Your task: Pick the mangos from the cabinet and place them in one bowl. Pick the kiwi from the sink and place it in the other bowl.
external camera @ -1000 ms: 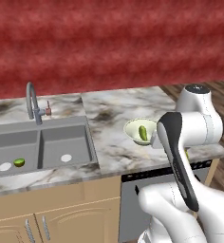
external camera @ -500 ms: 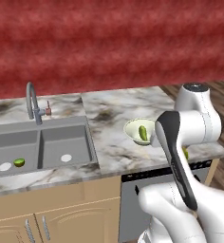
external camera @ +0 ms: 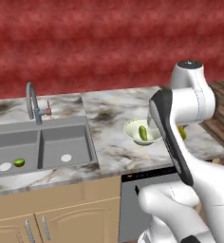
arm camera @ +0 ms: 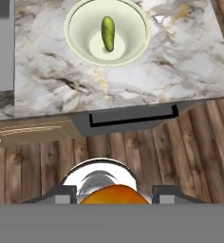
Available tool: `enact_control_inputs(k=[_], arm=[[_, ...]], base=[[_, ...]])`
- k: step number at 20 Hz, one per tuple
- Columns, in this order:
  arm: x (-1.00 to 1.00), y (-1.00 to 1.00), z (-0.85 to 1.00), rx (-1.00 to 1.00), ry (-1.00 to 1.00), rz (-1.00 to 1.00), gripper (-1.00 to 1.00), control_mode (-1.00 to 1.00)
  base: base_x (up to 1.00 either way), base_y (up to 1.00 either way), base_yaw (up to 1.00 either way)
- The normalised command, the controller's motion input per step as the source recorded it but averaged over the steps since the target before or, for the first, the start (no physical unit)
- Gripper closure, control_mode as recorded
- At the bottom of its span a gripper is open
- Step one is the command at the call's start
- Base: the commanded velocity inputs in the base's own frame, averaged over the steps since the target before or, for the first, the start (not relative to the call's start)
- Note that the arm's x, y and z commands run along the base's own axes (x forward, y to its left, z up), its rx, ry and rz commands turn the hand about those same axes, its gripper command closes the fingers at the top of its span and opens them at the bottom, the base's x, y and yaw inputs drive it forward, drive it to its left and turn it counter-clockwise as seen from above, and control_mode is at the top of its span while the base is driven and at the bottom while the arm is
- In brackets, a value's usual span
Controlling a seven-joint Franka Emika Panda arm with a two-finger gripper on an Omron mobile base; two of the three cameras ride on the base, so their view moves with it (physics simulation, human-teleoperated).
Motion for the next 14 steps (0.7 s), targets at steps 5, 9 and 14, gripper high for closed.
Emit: enact_control_inputs(k=[5,9,14], arm=[[0.49,-0.06,0.31,0.01,-0.03,0.00,1.00,-1.00],[0.71,-0.06,0.00,0.00,-0.15,0.00,1.00,-1.00],[0.88,-0.17,-0.10,0.01,-0.13,0.00,1.00,-1.00]], base=[[0.00,0.00,0.00],[0.00,0.00,0.00],[0.00,0.00,0.00]])
